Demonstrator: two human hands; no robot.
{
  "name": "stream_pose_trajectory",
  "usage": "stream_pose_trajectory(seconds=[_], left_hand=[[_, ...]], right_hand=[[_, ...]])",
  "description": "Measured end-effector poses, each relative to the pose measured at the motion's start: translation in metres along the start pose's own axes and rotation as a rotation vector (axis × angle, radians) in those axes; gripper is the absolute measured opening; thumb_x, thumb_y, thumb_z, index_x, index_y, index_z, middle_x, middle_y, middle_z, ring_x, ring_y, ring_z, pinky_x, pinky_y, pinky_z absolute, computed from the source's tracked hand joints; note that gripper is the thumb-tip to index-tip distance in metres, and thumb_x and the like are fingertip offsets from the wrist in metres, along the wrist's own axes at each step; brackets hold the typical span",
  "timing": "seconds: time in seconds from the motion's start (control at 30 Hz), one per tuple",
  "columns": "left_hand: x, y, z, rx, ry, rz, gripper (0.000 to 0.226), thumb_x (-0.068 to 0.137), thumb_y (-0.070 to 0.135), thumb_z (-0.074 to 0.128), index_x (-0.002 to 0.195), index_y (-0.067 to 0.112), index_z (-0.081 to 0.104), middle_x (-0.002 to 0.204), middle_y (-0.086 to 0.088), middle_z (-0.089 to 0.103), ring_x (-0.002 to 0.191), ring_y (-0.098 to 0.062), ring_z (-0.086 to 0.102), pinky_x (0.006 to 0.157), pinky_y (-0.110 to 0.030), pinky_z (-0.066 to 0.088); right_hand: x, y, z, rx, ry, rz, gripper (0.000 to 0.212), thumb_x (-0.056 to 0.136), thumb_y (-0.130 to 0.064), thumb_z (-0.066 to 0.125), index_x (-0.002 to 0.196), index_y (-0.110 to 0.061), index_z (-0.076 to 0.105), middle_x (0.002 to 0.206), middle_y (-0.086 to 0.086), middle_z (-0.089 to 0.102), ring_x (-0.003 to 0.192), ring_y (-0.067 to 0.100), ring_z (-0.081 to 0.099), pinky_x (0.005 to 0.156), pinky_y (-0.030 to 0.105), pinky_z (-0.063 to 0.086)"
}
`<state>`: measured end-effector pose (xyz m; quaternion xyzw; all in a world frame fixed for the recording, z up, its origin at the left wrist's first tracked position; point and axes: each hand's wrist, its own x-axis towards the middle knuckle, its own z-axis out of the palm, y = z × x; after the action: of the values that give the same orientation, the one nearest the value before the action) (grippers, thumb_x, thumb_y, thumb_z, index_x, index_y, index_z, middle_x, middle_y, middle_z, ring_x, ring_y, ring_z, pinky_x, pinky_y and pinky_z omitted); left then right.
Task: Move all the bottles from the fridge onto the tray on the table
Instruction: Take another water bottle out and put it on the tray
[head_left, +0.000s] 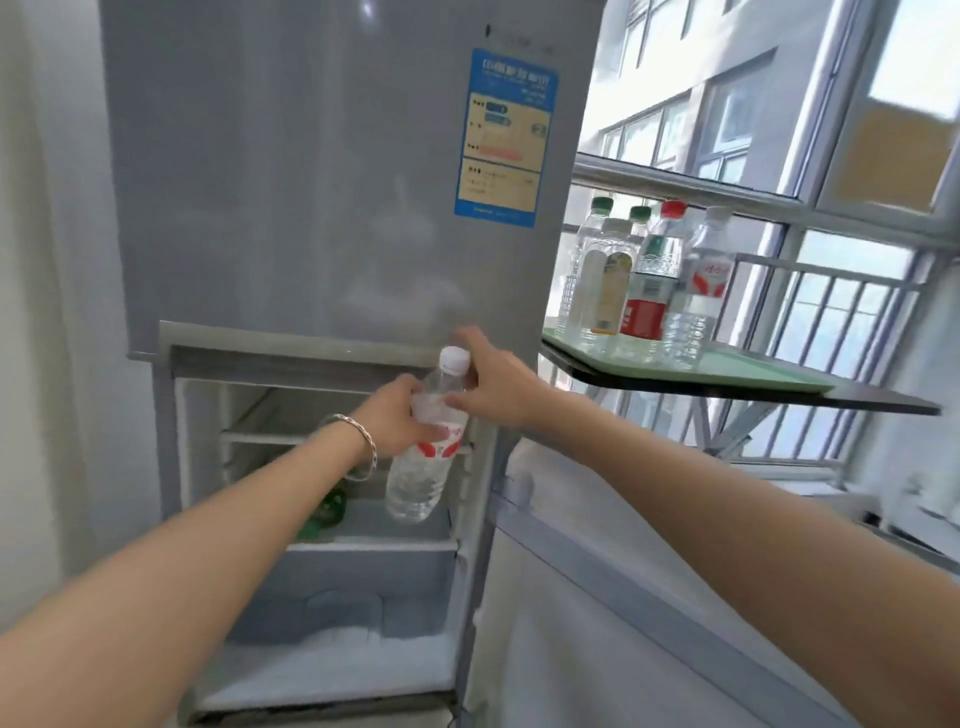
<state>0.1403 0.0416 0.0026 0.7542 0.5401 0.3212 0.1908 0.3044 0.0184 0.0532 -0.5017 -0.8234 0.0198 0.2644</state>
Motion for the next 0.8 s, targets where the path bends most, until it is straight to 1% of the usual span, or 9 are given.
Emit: stream_pose_trajectory(seconds=[0.1, 0.23, 0.33, 0.4, 0.47, 0.53, 0.6, 0.67, 0.8], left_hand=[[-0.004, 0.040, -0.023, -0.091, 0.041, 0.044, 0.042, 0.076, 0.039, 0.076, 0.102, 0.014, 0.054, 0.094, 0.000, 0.066, 0.079, -0.012, 0.063, 0.063, -0.026, 0.049], [-0.005, 0.104, -0.041, -0.173, 0.181, 0.157, 0.053, 0.081, 0.049, 0.068, 0.115, 0.011, 0.052, 0.103, -0.002, 0.064, 0.090, -0.019, 0.063, 0.077, -0.032, 0.053], [0.003, 0.151, -0.038, -0.311, 0.274, 0.266, 0.057, 0.083, 0.047, 0.067, 0.122, 0.010, 0.049, 0.095, 0.002, 0.059, 0.096, -0.020, 0.064, 0.083, -0.032, 0.052], [0.009, 0.175, -0.035, -0.436, 0.283, 0.350, 0.068, 0.083, 0.045, 0.067, 0.136, 0.013, 0.040, 0.097, 0.003, 0.058, 0.102, -0.019, 0.063, 0.083, -0.030, 0.051], [0.017, 0.190, -0.026, -0.533, 0.241, 0.354, 0.082, 0.085, 0.049, 0.063, 0.148, 0.015, 0.023, 0.130, -0.006, 0.052, 0.122, -0.021, 0.052, 0.100, -0.038, 0.046], [0.027, 0.199, -0.010, -0.584, 0.125, 0.305, 0.076, 0.090, 0.049, 0.055, 0.150, 0.015, 0.022, 0.150, -0.010, 0.037, 0.134, -0.026, 0.041, 0.110, -0.048, 0.037], [0.036, 0.200, 0.012, -0.534, -0.009, 0.282, 0.060, 0.097, 0.045, 0.044, 0.147, 0.014, 0.032, 0.148, -0.008, 0.040, 0.131, -0.023, 0.044, 0.109, -0.041, 0.037], [0.047, 0.196, 0.037, -0.465, -0.070, 0.279, 0.053, 0.101, 0.043, 0.035, 0.145, 0.015, 0.038, 0.148, -0.006, 0.044, 0.133, -0.021, 0.043, 0.109, -0.035, 0.033], [0.070, 0.187, 0.071, -0.495, -0.137, 0.299, 0.049, 0.100, 0.046, 0.030, 0.142, 0.024, 0.043, 0.145, -0.001, 0.048, 0.136, -0.021, 0.040, 0.113, -0.039, 0.029]], right_hand=[[-0.016, 0.008, -0.031, 0.153, 0.038, 0.118, 0.081, 0.076, -0.021, 0.072, 0.144, -0.019, 0.028, 0.091, 0.001, 0.064, 0.081, 0.019, 0.060, 0.078, 0.034, 0.051], [-0.036, 0.016, -0.045, 0.302, -0.066, 0.134, 0.075, 0.073, -0.031, 0.083, 0.133, -0.017, 0.039, 0.107, -0.007, 0.059, 0.096, 0.006, 0.061, 0.084, 0.024, 0.052], [-0.040, 0.023, -0.063, 0.484, 0.103, 0.133, 0.072, 0.070, -0.028, 0.086, 0.125, -0.018, 0.040, 0.119, -0.002, 0.062, 0.106, 0.015, 0.065, 0.095, 0.034, 0.053], [-0.036, 0.035, -0.083, 0.414, 0.280, 0.154, 0.074, 0.069, -0.033, 0.086, 0.122, -0.019, 0.037, 0.121, 0.002, 0.059, 0.109, 0.021, 0.062, 0.096, 0.036, 0.052], [-0.032, 0.049, -0.101, 0.334, 0.467, 0.195, 0.078, 0.068, -0.038, 0.085, 0.124, -0.016, 0.035, 0.122, 0.004, 0.055, 0.111, 0.021, 0.057, 0.097, 0.036, 0.048], [-0.029, 0.063, -0.115, 0.296, 0.601, 0.220, 0.079, 0.071, -0.037, 0.084, 0.128, -0.012, 0.035, 0.116, 0.000, 0.052, 0.107, 0.018, 0.053, 0.094, 0.034, 0.046], [-0.027, 0.080, -0.119, 0.195, 0.665, 0.253, 0.079, 0.074, -0.038, 0.082, 0.131, -0.010, 0.036, 0.111, -0.003, 0.047, 0.102, 0.015, 0.050, 0.087, 0.031, 0.045], [-0.021, 0.102, -0.115, 0.166, 0.669, 0.285, 0.079, 0.074, -0.039, 0.081, 0.133, -0.012, 0.036, 0.116, 0.000, 0.054, 0.101, 0.018, 0.056, 0.087, 0.035, 0.050], [-0.006, 0.138, -0.101, 0.146, 0.622, 0.378, 0.068, 0.076, -0.038, 0.076, 0.131, -0.019, 0.039, 0.116, 0.003, 0.066, 0.100, 0.026, 0.066, 0.082, 0.037, 0.054]])
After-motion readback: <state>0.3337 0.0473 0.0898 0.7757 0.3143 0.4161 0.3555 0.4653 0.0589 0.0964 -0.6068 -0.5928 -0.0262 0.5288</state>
